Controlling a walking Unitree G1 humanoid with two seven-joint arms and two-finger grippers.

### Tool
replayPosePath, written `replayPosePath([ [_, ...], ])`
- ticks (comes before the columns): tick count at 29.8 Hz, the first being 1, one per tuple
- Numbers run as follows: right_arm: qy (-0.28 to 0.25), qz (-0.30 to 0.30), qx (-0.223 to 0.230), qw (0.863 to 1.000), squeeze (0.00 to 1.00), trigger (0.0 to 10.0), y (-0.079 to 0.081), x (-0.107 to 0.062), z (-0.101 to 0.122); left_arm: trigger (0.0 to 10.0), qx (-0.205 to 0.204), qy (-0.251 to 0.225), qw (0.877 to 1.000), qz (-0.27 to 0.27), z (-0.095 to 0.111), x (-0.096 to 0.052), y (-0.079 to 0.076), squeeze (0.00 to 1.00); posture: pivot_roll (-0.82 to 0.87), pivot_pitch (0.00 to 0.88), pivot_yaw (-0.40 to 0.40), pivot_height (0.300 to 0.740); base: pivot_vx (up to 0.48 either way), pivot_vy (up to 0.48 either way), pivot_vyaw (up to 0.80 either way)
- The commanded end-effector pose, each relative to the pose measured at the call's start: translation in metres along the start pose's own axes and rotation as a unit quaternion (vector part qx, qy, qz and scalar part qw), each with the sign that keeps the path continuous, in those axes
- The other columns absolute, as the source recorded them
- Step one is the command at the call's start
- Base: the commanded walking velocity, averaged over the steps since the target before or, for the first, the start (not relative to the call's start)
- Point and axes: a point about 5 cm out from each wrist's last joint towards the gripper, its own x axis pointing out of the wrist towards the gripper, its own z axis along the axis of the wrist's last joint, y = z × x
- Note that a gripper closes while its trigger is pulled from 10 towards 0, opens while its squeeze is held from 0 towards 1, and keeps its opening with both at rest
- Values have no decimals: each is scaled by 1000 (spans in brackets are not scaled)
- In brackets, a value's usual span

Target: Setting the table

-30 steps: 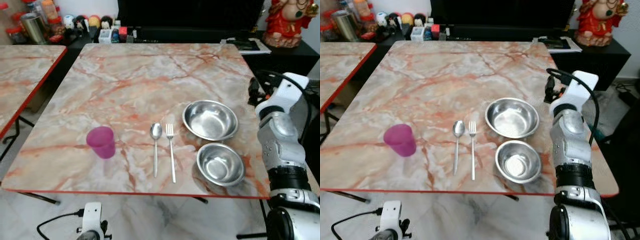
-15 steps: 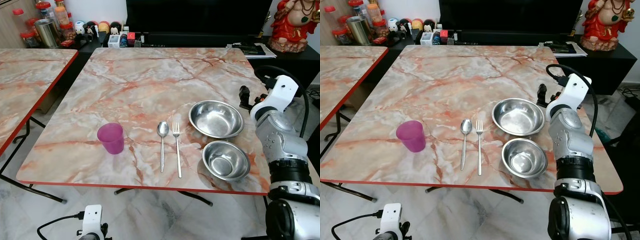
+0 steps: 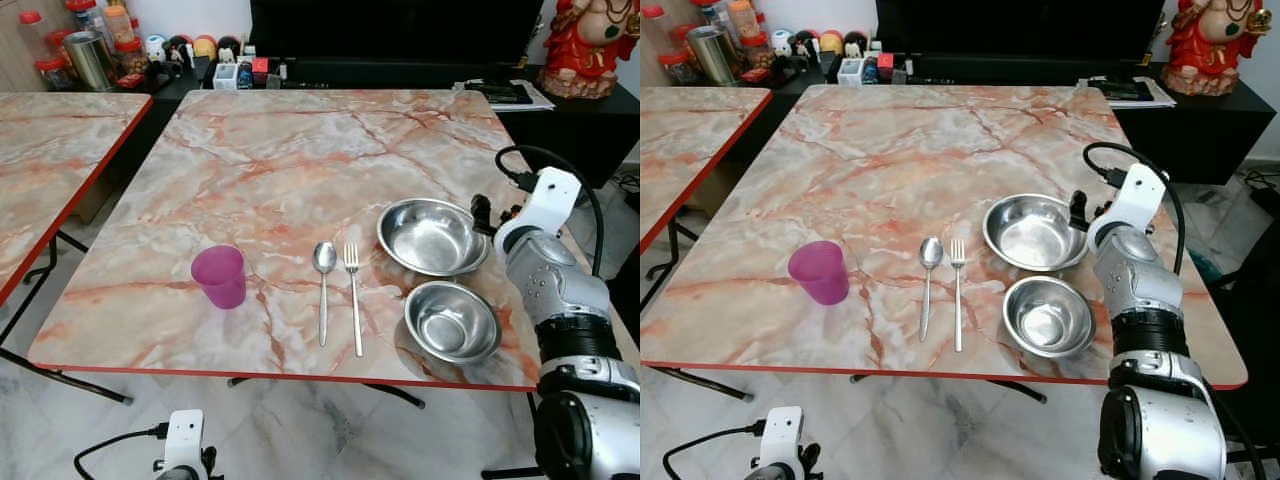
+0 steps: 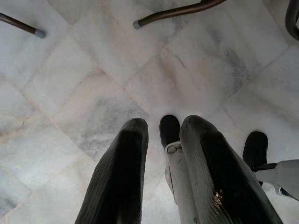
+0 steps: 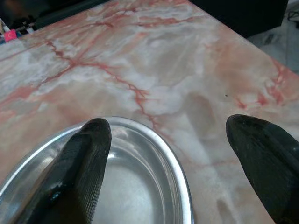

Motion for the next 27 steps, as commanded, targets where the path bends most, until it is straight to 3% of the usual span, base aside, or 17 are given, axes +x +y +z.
replayPosePath([
  [1, 3, -3, 8, 1000, 0, 10000, -1, 1, 1, 10000, 4, 13, 1000, 1, -6, -1, 2, 0, -90, 112, 11, 740, 0, 0, 0],
  [15, 31, 2, 46, 998, 0, 10000, 3, 6, -19, 10000, 13, 15, 1000, -2, -8, -2, 4, 0, -86, 123, 19, 740, 0, 0, 0],
  [27, 34, 12, 53, 998, 0, 10000, 9, 7, -25, 10000, 14, 8, 1000, -6, -3, 0, 0, 0, -87, 131, 23, 740, 0, 0, 0],
])
